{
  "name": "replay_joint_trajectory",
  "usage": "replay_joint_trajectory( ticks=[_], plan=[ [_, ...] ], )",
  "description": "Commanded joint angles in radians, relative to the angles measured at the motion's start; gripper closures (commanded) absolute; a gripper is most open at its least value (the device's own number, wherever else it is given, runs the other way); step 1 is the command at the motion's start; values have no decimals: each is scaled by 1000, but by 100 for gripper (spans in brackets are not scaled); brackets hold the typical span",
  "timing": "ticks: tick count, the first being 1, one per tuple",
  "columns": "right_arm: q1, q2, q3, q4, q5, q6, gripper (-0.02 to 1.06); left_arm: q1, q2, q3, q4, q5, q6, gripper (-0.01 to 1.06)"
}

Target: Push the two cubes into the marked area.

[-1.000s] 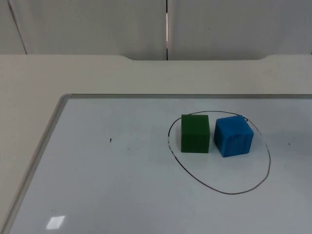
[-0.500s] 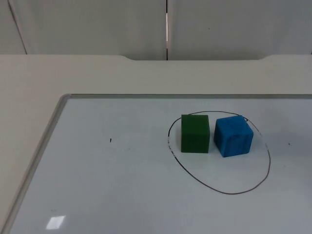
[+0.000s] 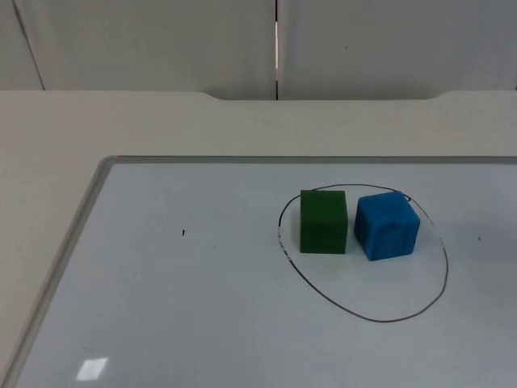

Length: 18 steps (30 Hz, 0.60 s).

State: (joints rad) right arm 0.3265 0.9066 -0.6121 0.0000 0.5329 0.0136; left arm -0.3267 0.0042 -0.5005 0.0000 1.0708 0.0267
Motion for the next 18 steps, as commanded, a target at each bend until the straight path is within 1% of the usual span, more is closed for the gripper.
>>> replay_joint_trajectory(
  ticks=[1, 6, 11, 18],
  plan=[
    [-3, -38, 22, 7, -4, -2, 105, 3, -4, 5, 5, 3, -5, 105],
    [-3, -114, 46, 13, 7, -2, 105, 3, -4, 5, 5, 3, -5, 105],
    [-3, -194, 46, 32, 47, -2, 105, 3, -4, 5, 5, 3, -5, 105],
    [-3, -296, 46, 32, 145, -2, 105, 3, -4, 5, 5, 3, -5, 105]
  ],
)
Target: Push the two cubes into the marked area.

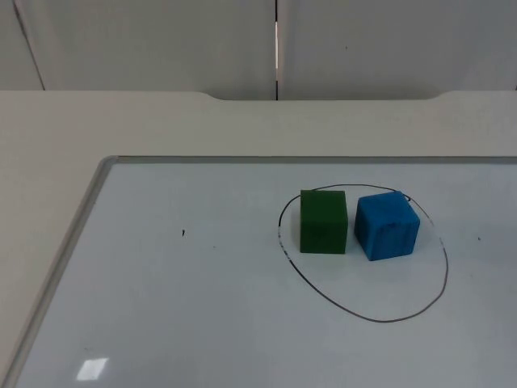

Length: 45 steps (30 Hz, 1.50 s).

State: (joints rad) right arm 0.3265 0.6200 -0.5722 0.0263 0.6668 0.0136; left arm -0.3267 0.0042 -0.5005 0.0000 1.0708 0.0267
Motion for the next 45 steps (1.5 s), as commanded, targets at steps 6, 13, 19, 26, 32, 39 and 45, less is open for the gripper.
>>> replay_joint_trajectory(
  ticks=[6, 13, 19, 26, 32, 39, 45],
  plan=[
    [-3, -91, 6, 5, 94, -2, 105, 3, -4, 5, 5, 3, -5, 105],
    [-3, -159, 6, 5, 160, -2, 105, 3, -4, 5, 5, 3, -5, 105],
    [-3, -242, 6, 4, 236, -2, 105, 3, -4, 5, 5, 3, -5, 105],
    [-3, -335, 6, -2, 323, -2, 105, 3, -4, 5, 5, 3, -5, 105],
    [-3, -418, 6, -2, 361, -28, 105, 3, -4, 5, 5, 3, -5, 105],
    [-3, -504, 36, -2, 372, -30, 105, 3, -4, 5, 5, 3, -5, 105],
    [-3, -551, 58, -26, 413, -30, 105, 3, -4, 5, 5, 3, -5, 105]
  ],
)
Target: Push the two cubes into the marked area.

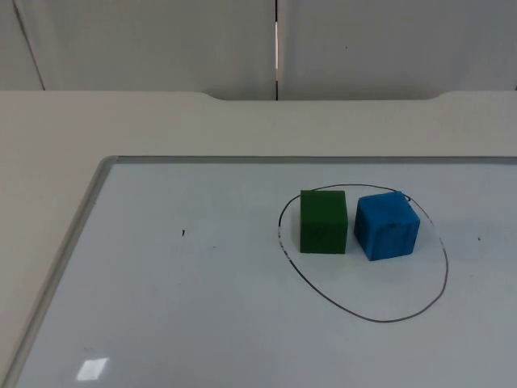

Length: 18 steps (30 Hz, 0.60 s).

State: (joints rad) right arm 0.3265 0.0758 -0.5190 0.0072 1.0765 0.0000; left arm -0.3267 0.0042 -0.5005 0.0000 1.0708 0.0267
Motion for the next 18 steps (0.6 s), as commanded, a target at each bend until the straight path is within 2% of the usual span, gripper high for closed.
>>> replay_joint_trajectory(
  ticks=[1, 8, 18],
  plan=[
    [-3, -12, 5, -7, 4, -16, 105, 3, -4, 5, 5, 3, -5, 105],
    [-3, -12, 5, -7, 4, -28, 105, 3, -4, 5, 5, 3, -5, 105],
    [-3, -76, 3, 47, 4, -97, 105, 3, -4, 5, 5, 3, -5, 105]
  ],
)
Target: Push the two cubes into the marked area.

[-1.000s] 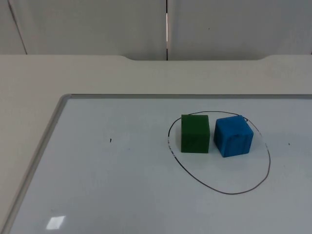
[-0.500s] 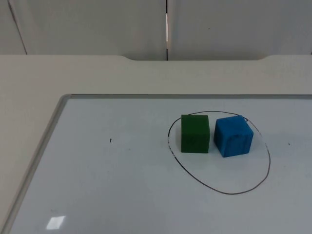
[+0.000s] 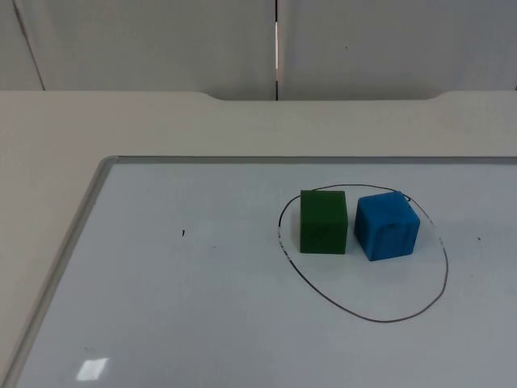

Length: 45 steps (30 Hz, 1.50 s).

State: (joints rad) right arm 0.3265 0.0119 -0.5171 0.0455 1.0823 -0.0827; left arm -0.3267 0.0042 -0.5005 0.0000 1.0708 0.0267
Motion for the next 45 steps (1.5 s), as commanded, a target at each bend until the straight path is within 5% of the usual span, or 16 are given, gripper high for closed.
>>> replay_joint_trajectory(
  ticks=[1, 34, 38, 45],
  plan=[
    [-3, -12, 1, 9, -2, -15, 105, 3, -4, 5, 5, 3, -5, 105],
    [0, -12, 1, 10, -2, 1, 104, 3, -4, 5, 5, 3, -5, 105],
    [0, -12, 1, 12, -2, 26, 94, 3, -4, 5, 5, 3, -5, 105],
    [0, -12, 1, 12, -2, 26, 50, 3, -4, 5, 5, 3, -5, 105]
  ],
)
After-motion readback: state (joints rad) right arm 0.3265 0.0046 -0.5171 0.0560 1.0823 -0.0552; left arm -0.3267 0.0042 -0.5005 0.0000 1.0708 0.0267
